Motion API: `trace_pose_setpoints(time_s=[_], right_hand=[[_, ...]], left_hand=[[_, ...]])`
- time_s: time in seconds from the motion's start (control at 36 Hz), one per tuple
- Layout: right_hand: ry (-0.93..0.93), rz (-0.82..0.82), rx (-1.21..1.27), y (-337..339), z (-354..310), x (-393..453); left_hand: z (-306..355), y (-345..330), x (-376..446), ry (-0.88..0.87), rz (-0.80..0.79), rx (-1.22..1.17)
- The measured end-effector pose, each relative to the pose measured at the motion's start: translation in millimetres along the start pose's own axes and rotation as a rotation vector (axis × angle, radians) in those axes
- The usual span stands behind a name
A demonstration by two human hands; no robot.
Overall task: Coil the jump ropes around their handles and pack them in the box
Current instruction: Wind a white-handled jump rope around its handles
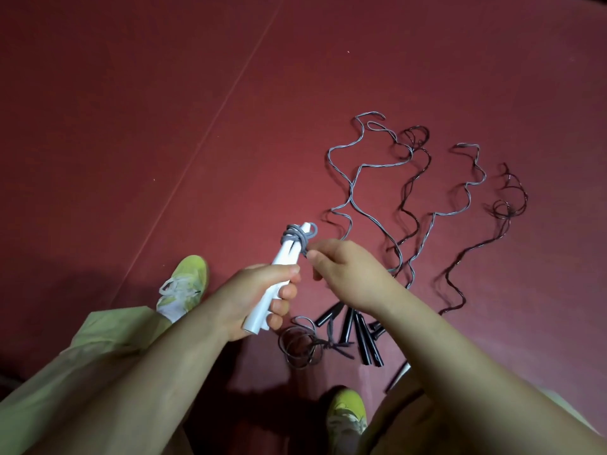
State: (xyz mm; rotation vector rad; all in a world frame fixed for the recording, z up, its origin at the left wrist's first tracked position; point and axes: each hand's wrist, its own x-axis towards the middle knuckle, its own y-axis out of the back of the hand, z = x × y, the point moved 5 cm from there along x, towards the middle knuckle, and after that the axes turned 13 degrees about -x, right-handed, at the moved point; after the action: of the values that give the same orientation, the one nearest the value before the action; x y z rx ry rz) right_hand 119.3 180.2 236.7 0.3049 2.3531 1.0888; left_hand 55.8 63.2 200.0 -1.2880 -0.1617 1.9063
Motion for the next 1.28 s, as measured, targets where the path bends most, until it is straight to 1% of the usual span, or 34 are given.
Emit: trace_pose_setpoints(time_s=[0.11,0.22,0.28,0.33,0.44,0.53,0.61,0.69,0.78,0.83,0.86,0.97,1.03,1.14,1.17,1.22,1.28], right_hand=[[0.051,-0.054,-0.182,-6.4,-1.1,-3.0],[0.009,-0.138,-0.357,-14.9,0.0,-7.0],[0.050,-0.180,-0.427,-19.5,-4.5,-11.1],[0.124,-0.181,-0.458,-19.6,-14.8,-16.3],[0.236,-0.125,-0.508,-8.9,-26.9,-20.6],[0.272,-0.132,-0.542,-1.4,-27.1,-22.2],[0.293,-0.158,-0.579,3.4,-26.1,-26.3],[0.331,-0.169,-0.614,5.4,-25.0,-29.0],[0.352,-0.184,-0.596,7.7,-24.3,-29.4],[0.361,-0.208,-0.528,10.2,-23.2,-30.0],[0.356,-0.214,-0.467,12.2,-22.0,-30.0],[0.254,-0.168,-0.116,22.0,-6.6,-21.9],[0.225,-0.167,0.045,22.6,0.6,-17.3],[0.155,-0.283,0.388,13.0,9.4,-12.5],[0.124,-0.298,0.482,11.1,10.7,-11.4],[0.067,-0.274,0.677,10.5,12.1,-7.7],[0.010,-0.248,0.833,12.8,10.8,-4.9]], left_hand=[[0.2,2.8,2.7,0.021,0.010,-0.036],[1.2,7.9,7.5,0.044,0.026,-0.114],[7.8,14.5,10.5,0.035,0.051,-0.198],[12.8,22.7,13.0,0.011,0.088,-0.203],[5.2,28.5,18.6,-0.028,0.136,0.019],[0.0,27.2,21.3,-0.020,0.156,0.172],[-1.5,25.3,22.2,-0.012,0.137,0.278],[-11.6,23.1,20.2,0.079,0.097,0.499],[-26.0,15.8,13.5,0.225,-0.020,0.774],[-31.3,10.2,8.0,0.265,-0.113,0.932],[-33.1,7.2,5.3,0.276,-0.170,0.972],[-35.1,-5.8,-6.1,0.313,-0.388,0.919],[-34.4,-10.8,-11.7,0.336,-0.472,0.832],[-28.6,-15.0,-25.0,0.353,-0.674,0.599],[-24.6,-14.2,-26.7,0.332,-0.724,0.507],[-12.8,-11.7,-27.3,0.270,-0.798,0.268],[-1.0,-9.8,-24.0,0.158,-0.808,0.082]])
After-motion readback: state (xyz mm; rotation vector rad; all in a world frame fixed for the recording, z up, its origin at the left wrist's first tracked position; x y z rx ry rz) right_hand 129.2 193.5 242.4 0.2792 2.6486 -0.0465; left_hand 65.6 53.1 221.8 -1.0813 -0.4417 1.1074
